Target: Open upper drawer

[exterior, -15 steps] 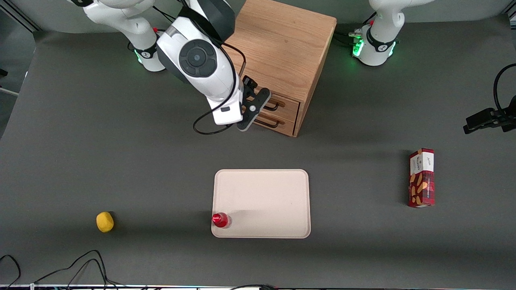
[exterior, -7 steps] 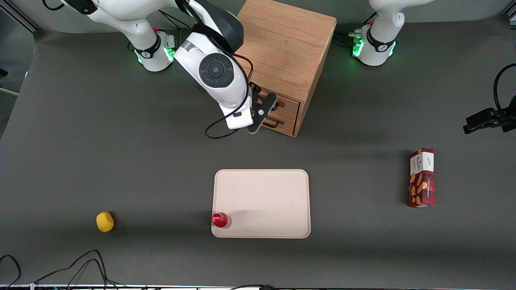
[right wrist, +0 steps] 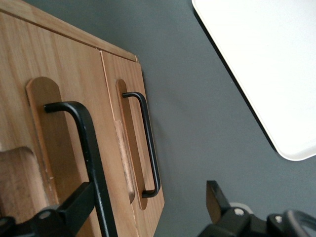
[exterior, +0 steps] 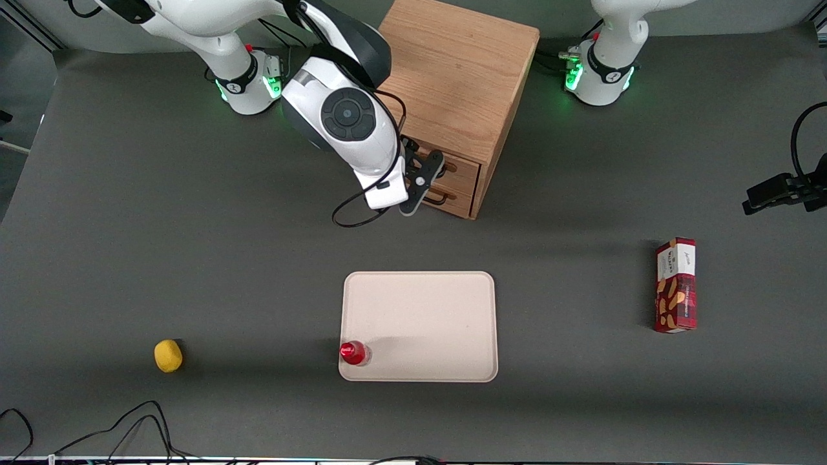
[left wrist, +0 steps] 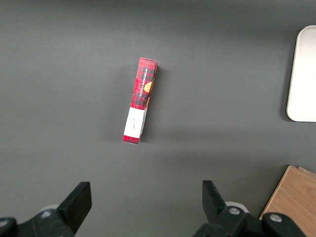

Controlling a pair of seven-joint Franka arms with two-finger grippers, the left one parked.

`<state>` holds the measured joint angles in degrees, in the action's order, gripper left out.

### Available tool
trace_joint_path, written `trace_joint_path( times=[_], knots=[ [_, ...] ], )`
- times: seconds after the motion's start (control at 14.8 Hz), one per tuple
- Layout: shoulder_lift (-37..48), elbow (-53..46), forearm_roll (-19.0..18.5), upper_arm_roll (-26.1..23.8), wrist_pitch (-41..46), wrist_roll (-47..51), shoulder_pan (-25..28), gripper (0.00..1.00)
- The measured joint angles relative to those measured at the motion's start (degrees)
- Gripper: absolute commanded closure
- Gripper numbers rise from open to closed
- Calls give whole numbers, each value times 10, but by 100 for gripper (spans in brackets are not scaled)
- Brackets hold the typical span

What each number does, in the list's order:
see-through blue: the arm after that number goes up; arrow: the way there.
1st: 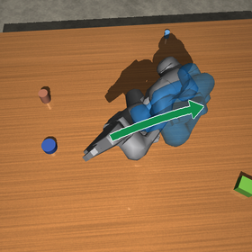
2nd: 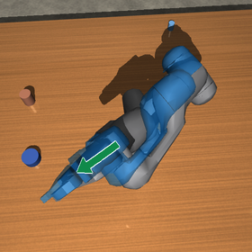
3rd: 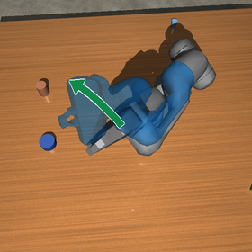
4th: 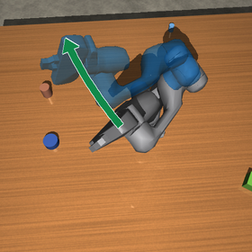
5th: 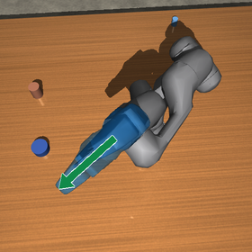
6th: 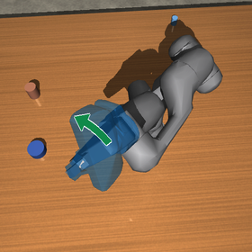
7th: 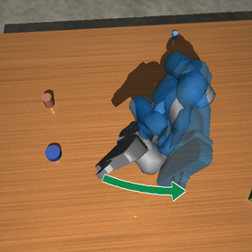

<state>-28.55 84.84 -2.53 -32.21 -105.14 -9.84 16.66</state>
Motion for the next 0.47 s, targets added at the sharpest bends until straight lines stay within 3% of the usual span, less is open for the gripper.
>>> trace_joint_path(
  times=[0.47],
  knots=[
    [0, 11, -5, -14, -11, -1, -9, 0]
  ],
)
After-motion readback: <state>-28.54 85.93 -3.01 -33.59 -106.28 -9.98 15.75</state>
